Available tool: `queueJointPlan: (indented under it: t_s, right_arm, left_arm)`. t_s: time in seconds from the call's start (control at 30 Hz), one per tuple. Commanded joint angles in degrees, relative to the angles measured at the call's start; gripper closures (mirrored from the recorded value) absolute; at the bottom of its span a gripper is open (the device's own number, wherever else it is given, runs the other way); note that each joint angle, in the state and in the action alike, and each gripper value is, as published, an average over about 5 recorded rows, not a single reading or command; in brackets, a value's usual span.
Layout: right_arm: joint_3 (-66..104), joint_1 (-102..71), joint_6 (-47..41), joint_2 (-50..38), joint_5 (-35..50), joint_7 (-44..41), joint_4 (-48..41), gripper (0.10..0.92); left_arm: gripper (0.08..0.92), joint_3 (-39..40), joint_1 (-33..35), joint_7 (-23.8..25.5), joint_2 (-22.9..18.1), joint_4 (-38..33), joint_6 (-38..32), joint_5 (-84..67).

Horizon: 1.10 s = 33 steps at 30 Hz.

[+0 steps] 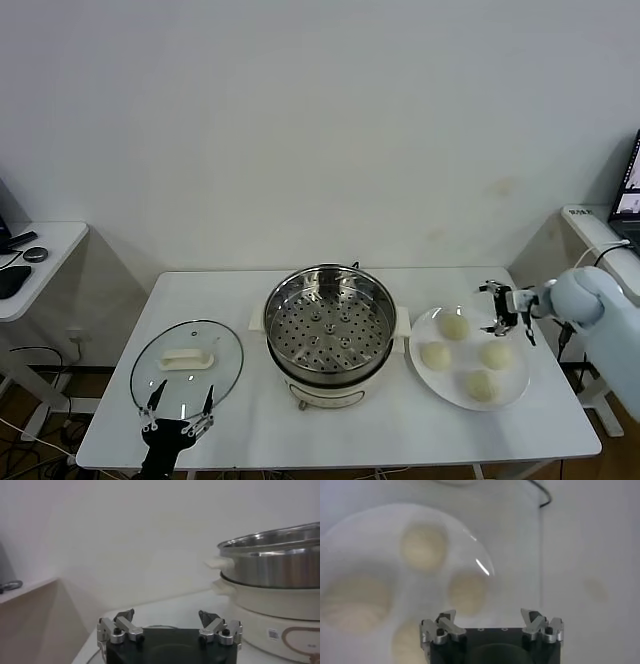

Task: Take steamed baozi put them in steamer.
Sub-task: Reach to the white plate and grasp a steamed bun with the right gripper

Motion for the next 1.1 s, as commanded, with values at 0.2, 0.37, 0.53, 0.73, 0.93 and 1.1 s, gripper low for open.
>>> queueJointPlan:
  t_s: [0.2,0.37,0.53,0.73,0.93,1.1]
  right_arm:
    - [-10.48,8.67,2.24,8.69,-4.75,-2.54,-13.53,0.203]
    - [-10.85,8.95,1.76,10.34,-4.38,-2.03,-14.70,0.203]
    - [-11.41,9.58,0.82,11.51,-3.96,-1.79,-16.05,0.203]
    - [-11.46,9.71,-0.40,12.86,-3.91,-1.67,-17.51,0.204]
    - [-11.55,9.85,-1.75,13.32,-3.38,-1.45,-17.62,0.287]
    - [-11.80,9.95,-2.54,13.15,-2.80,-1.52,-17.15,0.423]
  left_arm:
    - [0.177,-0.91,0.06,-0.33,0.07,-0.28,-0.74,1.11]
    - [0.177,-1.32,0.06,-0.46,0.20,-0.30,-1.36,1.34]
    - [0.177,-1.38,-0.25,-0.49,0.20,0.06,-1.66,1.74]
    - [0.177,-1.56,0.19,-0.62,0.02,0.11,-3.08,3.19]
    - [0.177,-1.77,0.29,-0.72,-0.01,0.22,-3.39,3.32]
    - [0.177,-1.95,0.31,-0.75,0.00,0.29,-3.56,3.31]
